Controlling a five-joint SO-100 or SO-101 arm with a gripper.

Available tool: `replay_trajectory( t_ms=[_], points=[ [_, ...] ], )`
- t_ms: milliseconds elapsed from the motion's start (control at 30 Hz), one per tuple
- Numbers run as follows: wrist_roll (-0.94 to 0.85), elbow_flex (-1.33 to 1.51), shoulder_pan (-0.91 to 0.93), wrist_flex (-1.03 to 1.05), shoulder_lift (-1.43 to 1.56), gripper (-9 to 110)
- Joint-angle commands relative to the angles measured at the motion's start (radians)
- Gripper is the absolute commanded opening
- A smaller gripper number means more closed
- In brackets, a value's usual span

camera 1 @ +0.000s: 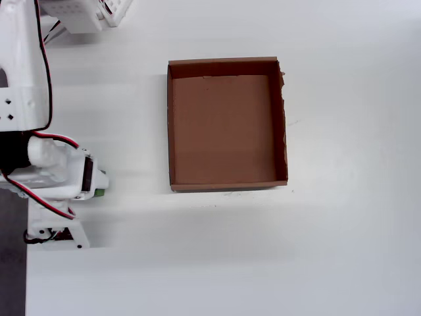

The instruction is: Grasp a green cube and put it in a box.

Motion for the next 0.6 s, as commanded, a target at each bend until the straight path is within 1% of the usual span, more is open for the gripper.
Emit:
replay_trajectory(
  t_ms=[0, 300, 433, 567],
  points=[
    [-0.002, -0.071, -0.015, 0.041, 0.017, 16],
    [0.021, -0.268, -0.067, 0.250, 0.046, 15],
    [0.084, -0.341, -0.124, 0.308, 0.064, 15],
    [0.187, -0.390, -0.202, 0.331, 0.075, 15]
  ],
)
